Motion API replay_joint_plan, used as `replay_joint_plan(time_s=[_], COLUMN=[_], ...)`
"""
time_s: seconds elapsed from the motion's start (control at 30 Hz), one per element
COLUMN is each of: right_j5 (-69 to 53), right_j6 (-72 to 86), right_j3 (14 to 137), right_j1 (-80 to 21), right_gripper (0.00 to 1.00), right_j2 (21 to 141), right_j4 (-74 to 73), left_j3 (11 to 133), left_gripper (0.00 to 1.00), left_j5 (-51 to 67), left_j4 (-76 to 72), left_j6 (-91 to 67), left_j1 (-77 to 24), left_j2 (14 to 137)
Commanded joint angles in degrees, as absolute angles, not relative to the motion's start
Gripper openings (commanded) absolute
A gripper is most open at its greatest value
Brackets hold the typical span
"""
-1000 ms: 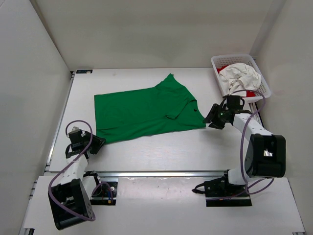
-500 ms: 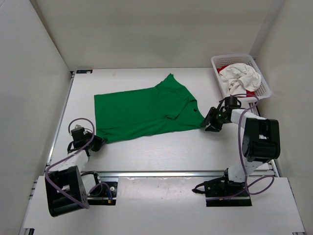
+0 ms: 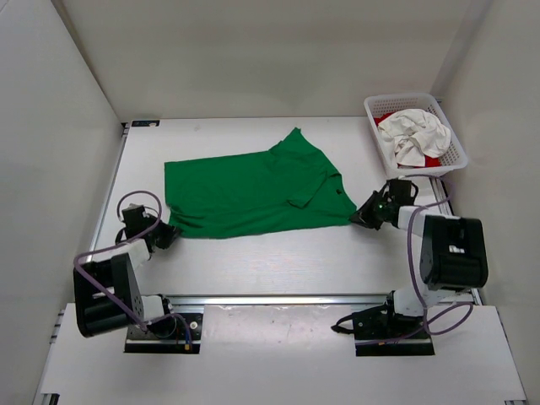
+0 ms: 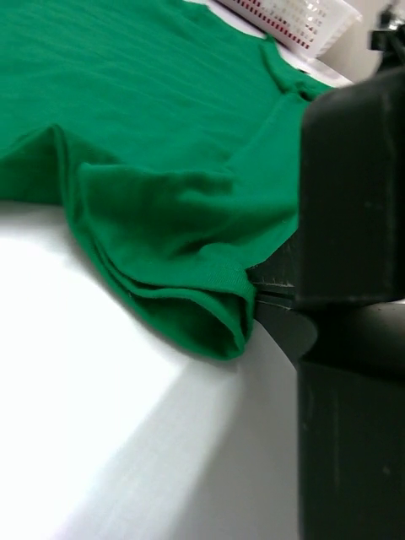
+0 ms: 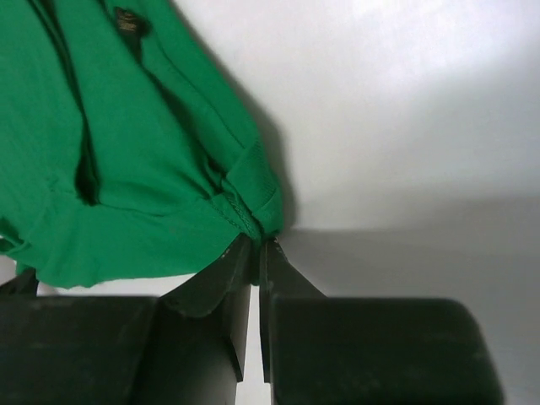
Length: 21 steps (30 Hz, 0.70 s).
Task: Fold and stack the t-shirts
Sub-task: Fold the flattened tshirt in 1/3 of the way
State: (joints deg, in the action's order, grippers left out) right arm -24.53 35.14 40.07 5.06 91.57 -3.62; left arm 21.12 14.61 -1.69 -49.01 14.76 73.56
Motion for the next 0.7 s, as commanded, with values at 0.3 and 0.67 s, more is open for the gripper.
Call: replay_joint_plan(time_s=[0.3, 0.67], right_j5=[-22.5, -25.2], right_j6=[38.7, 37.4], right_j3=[14.2, 15.6], right_j1=[3.2, 2.4], right_gripper=[0.00, 0.00], right_j2=[60.7, 57.8], right_j4=[-2.2, -3.3], left_j3=[30.7, 16.9], left_gripper=[0.00, 0.48], left_j5=[16.2, 14.0], left_j4=[1.5, 3.8], left_j6=[-46.5, -45.2], left_j1=[12.7, 21.8], left_j2=[76.8, 64.8])
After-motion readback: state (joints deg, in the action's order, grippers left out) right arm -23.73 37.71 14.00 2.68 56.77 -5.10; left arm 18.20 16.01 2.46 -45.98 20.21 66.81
